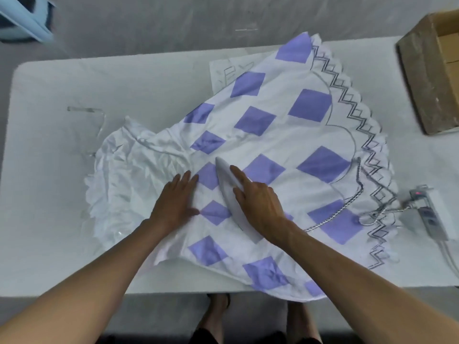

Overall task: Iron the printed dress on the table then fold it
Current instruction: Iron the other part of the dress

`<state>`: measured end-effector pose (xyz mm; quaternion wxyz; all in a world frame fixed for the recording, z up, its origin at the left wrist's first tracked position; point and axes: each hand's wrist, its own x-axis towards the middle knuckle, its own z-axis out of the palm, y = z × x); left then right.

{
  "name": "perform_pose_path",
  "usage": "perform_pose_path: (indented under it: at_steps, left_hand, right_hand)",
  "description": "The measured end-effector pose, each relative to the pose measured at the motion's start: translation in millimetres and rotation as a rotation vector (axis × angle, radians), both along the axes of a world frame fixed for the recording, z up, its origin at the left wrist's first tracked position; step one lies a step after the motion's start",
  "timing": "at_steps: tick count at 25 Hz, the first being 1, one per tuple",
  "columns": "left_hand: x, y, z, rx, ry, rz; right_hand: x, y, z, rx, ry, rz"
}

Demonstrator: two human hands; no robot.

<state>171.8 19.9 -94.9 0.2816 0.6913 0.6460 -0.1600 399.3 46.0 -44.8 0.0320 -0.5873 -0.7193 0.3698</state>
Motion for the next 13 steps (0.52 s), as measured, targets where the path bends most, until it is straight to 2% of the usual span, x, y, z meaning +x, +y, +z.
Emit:
perform_pose_path:
  at_steps: [4,9,11,13]
  left_hand:
    - [-24.2,-10.6,-21.5,0.072,-0.053,-0.038]
    - [-45.2,-26.1,-26.1,0.072,-0.103,-0.031]
    - [-42.6,-28.5,-28.7,0.082,-0.082,-0.03]
    - [-39.9,-28.6,-30.7,0.073,-0.05,-0.038]
  right_hand:
    - [-41.4,-30.1,-10.3,0.027,-0.072,0.034]
    - [-75.4,-51.2,-14.7,0.016,-0.096,0.021]
    - [-77.6,-51.4,-15.8,0.073,-0.102,0.006]
    - [-70.6,-53.0,-18.8,0.235,-0.156,0.009]
